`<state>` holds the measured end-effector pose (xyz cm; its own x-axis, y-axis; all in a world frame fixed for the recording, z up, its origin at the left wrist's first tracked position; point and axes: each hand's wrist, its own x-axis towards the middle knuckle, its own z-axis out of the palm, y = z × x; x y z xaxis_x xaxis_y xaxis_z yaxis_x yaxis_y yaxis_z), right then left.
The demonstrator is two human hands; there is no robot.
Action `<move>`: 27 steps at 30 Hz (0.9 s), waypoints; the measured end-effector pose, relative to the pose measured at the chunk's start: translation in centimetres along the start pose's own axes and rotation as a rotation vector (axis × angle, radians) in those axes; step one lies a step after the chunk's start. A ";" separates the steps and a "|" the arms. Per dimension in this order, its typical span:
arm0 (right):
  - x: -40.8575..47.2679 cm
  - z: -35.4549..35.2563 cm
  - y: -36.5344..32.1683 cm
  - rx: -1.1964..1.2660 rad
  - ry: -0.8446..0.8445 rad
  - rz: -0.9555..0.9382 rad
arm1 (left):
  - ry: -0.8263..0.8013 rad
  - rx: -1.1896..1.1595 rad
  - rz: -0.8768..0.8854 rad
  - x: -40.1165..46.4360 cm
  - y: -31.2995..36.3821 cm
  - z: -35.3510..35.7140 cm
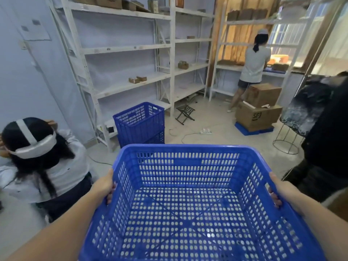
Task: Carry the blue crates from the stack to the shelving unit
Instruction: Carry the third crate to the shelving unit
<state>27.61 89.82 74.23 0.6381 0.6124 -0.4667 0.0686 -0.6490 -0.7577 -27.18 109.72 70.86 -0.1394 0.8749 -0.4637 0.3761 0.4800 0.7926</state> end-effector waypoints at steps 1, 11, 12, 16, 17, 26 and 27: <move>1.9 0.2 -0.9 0.004 -0.005 0.003 | -0.009 -0.001 -0.008 1.8 1.2 0.8; 21.6 4.1 -14.4 0.012 -0.067 -0.017 | 0.041 -0.005 -0.044 16.9 13.0 6.1; 23.4 4.7 -16.1 0.007 -0.066 -0.025 | 0.057 -0.010 -0.047 18.4 14.2 6.2; 30.1 8.3 -22.9 -0.008 -0.101 -0.047 | 0.078 -0.032 -0.063 25.3 18.3 5.8; 31.8 9.4 -24.5 -0.008 -0.108 -0.051 | 0.084 -0.039 -0.067 27.4 19.3 5.7; 44.0 19.5 -37.3 -0.036 -0.103 -0.061 | 0.096 -0.085 -0.114 45.3 27.3 4.8; 45.3 20.3 -38.7 -0.042 -0.107 -0.062 | 0.109 -0.088 -0.111 46.7 28.4 4.7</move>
<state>38.29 151.84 73.15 0.5467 0.6948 -0.4673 0.1386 -0.6255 -0.7678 -18.71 163.96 69.87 -0.2756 0.8159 -0.5083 0.2717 0.5733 0.7730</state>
